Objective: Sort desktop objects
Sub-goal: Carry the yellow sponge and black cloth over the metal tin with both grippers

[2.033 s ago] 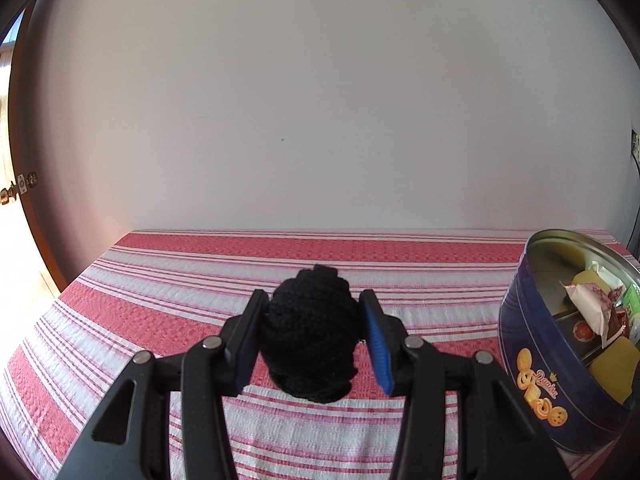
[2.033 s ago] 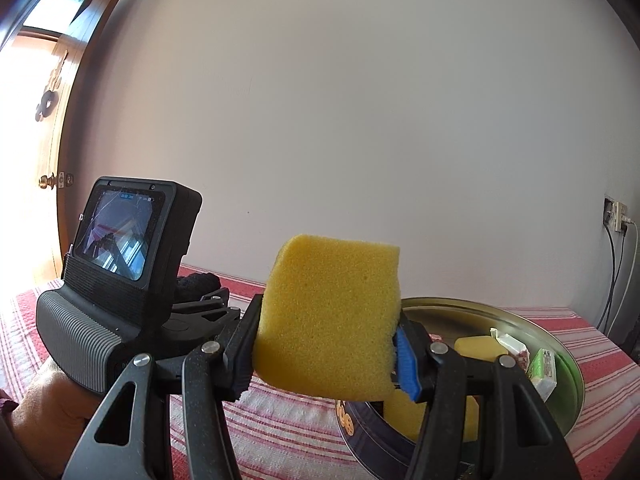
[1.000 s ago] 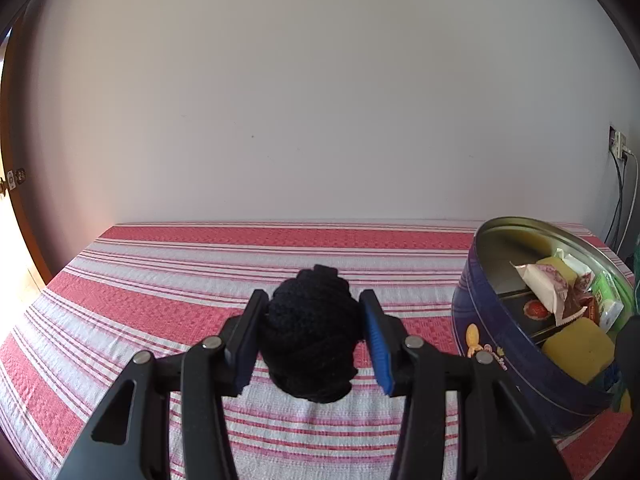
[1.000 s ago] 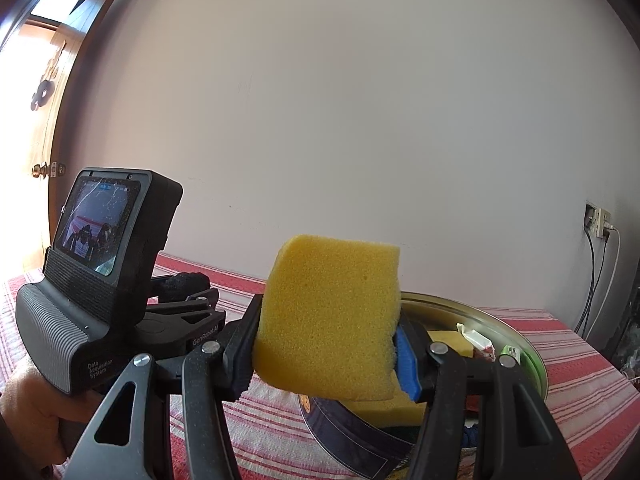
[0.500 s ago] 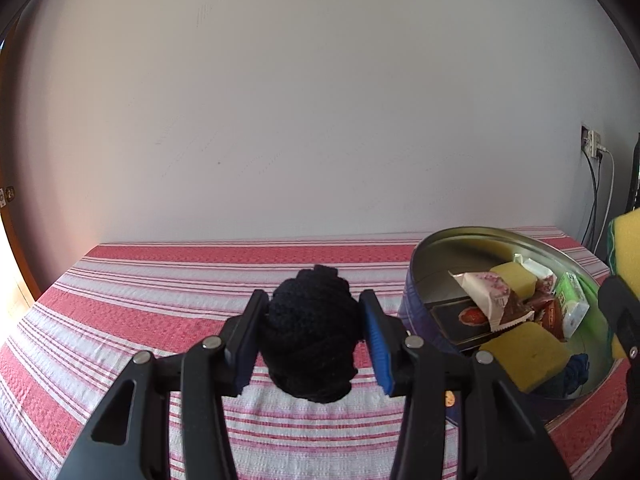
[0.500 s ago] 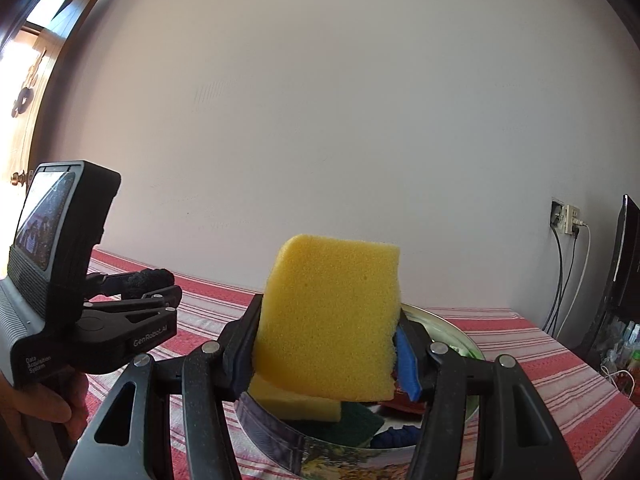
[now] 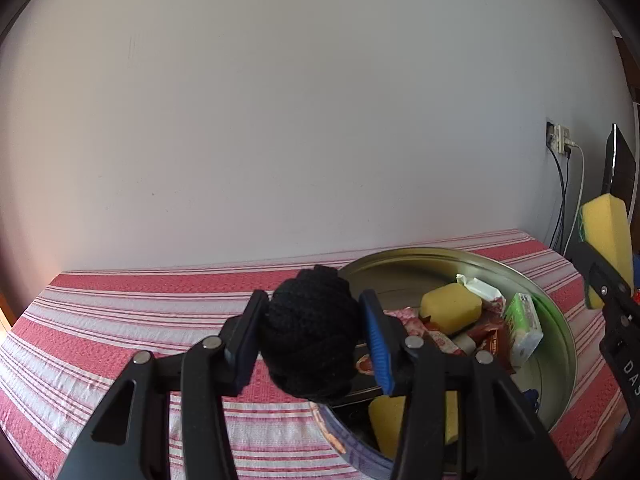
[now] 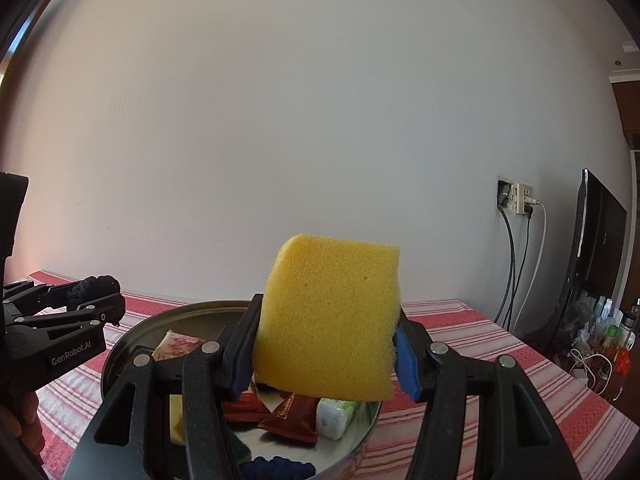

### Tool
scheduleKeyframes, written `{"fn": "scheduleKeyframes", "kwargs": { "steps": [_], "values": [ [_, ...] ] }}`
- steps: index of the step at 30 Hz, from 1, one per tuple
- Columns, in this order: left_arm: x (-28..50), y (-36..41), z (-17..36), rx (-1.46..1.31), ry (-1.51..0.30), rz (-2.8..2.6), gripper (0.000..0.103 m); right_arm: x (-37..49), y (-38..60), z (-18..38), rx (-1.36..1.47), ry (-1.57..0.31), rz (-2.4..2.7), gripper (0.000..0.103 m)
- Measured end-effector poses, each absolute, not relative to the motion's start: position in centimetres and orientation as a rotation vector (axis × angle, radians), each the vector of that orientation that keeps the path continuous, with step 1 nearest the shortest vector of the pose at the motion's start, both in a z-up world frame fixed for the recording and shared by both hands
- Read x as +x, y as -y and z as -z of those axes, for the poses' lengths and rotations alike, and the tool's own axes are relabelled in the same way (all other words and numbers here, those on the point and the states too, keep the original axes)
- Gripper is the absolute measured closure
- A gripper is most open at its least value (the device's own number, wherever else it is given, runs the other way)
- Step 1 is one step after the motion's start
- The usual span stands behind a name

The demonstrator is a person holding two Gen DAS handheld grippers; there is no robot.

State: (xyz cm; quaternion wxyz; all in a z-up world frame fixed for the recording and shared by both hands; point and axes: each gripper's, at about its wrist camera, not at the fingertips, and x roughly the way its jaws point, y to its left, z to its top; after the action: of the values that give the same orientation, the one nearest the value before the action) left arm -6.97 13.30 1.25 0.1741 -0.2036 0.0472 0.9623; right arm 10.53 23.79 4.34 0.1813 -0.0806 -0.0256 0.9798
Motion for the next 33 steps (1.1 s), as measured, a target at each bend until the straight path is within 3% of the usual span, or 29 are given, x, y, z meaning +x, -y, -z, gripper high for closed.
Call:
{"fn": "scheduleKeyframes", "kwargs": {
  "steps": [19,33],
  "values": [
    [-8.7,-18.9,-0.9,-0.683,-0.124,-2.662,0.057,7.4,-28.7,-7.0,-0.261,0.077,-2.772,0.044],
    [-10.2,-20.2,0.0,-0.802,-0.158,-2.675,0.057,3.0,-30.7,-6.4,-0.442,0.066,-2.813,0.044]
  ]
}}
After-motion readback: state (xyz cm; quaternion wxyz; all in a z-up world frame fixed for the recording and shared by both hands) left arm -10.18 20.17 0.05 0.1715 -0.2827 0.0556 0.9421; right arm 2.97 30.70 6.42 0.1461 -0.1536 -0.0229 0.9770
